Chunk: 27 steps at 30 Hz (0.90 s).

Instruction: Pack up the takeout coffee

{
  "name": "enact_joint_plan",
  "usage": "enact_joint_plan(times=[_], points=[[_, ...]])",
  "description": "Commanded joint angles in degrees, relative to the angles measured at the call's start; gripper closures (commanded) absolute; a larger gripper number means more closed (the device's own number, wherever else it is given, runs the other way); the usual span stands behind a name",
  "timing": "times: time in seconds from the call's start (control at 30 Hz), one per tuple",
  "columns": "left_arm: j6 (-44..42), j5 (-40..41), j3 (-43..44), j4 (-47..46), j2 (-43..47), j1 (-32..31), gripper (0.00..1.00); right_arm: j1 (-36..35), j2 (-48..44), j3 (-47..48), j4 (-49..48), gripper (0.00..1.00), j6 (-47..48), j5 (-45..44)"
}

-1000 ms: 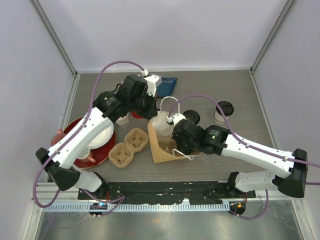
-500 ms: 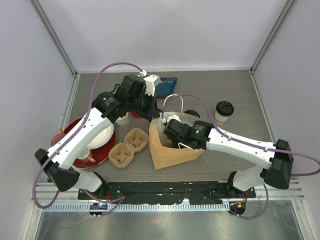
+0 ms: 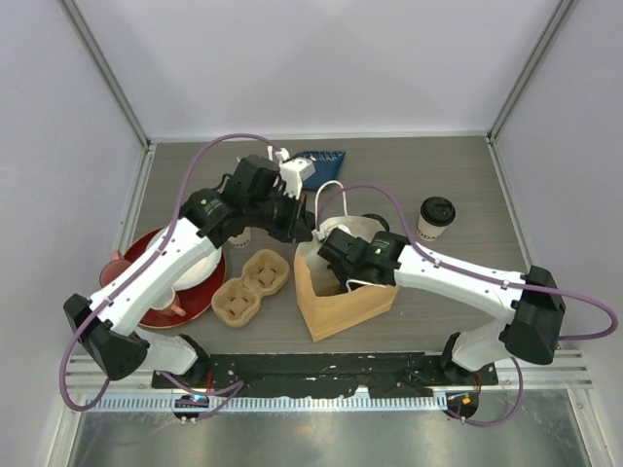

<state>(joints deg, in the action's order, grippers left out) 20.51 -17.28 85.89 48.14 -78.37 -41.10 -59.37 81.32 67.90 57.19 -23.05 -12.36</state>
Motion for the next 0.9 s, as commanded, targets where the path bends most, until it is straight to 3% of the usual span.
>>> enact_joint_plan(times=[0.0, 0.2, 0.67, 0.87], points=[[-2.0, -2.9, -4.1, -3.8, 3.0, 0.3, 1.0, 0.4, 1.2, -1.4, -3.0, 0.99, -1.7, 2.2], [-4.4, 1.0, -3.8, -3.7, 3.4, 0.4, 1.0, 0.0, 0.6, -5.3, -3.6, 0.99, -3.9, 2.2], [-2.8, -1.0, -2.4, -3.9, 3.7, 1.6, 1.0, -0.2, 1.6, -10.3, -5.9, 0.99, -4.6, -3.7], [-2.5, -3.4, -2.8, -4.5, 3.8, 1.6, 1.0, 0.1, 4.1, -11.8, -11.0, 0.99, -3.6, 1.5]])
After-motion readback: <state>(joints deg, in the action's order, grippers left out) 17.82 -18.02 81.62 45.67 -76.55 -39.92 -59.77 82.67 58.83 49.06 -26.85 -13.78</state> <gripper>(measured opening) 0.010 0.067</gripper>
